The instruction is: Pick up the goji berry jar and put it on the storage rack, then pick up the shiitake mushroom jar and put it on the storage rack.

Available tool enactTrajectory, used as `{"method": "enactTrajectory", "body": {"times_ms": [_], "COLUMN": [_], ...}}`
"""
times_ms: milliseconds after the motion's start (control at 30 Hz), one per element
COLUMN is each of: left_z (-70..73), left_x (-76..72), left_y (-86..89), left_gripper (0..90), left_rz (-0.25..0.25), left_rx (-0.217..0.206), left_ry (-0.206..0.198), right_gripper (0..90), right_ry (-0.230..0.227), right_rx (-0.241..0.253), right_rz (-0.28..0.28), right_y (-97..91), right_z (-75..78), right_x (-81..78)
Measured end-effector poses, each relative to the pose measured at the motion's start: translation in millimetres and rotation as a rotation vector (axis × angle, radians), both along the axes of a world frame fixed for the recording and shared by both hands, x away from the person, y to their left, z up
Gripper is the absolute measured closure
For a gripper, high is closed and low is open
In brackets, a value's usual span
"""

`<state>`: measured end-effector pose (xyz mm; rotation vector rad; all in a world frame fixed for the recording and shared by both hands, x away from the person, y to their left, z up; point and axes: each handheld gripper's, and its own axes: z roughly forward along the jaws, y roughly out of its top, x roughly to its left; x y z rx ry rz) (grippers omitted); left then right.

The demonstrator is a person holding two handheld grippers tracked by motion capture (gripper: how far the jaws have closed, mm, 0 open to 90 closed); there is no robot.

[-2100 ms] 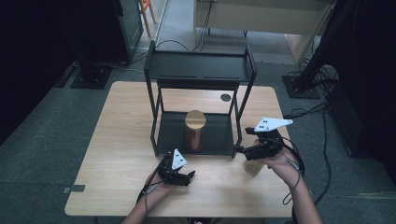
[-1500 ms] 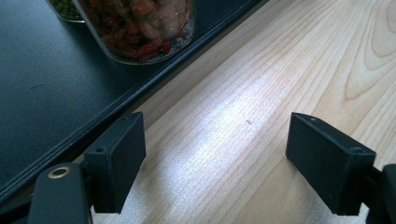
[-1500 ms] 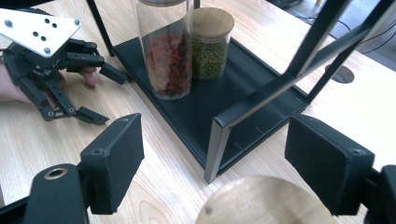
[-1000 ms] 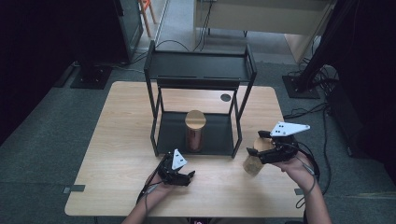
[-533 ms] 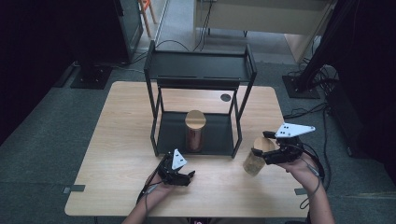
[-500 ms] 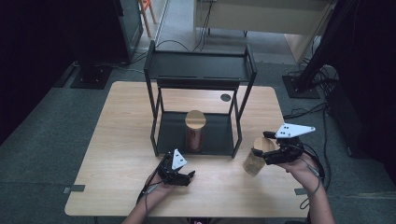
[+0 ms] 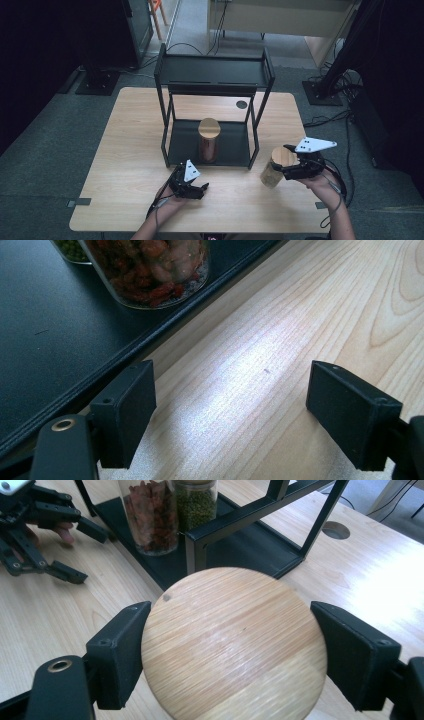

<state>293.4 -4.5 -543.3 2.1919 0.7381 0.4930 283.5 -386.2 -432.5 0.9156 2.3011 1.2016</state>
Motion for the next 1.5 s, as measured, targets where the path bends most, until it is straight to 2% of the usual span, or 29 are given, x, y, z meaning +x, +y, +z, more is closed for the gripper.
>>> {"method": "enactTrajectory", "body": {"times_ms": [400,667,1200,1500], "left_z": [-0.2,-0.3,-0.1,0.0], "left_x": [0.0,0.0,-0.1,0.1], "left_y": [-0.1,-0.2,0.1,0.2], "left_gripper": [20.2,20.2,20.2,20.2], "left_rz": [0.001,0.002,-0.001,-0.002], "left_rx": [-0.002,-0.003,0.004,0.004], "left_ry": [-0.001,0.0,-0.002,-0.002], "right_gripper": [19.2,19.0,19.3,24.5], "right_ry": [0.012,0.006,0.031,0.031], "right_rx": [-0.009,0.022,0.008,0.004], "right_rz": [-0.003,-0.018,-0.024,-0.035], "right_y": [1.0,1.0,4.8,3.7], "right_z": [-11.3,-16.7,-29.2,-30.2], "right_x": [-0.7,-2.4,1.9,2.6]}}
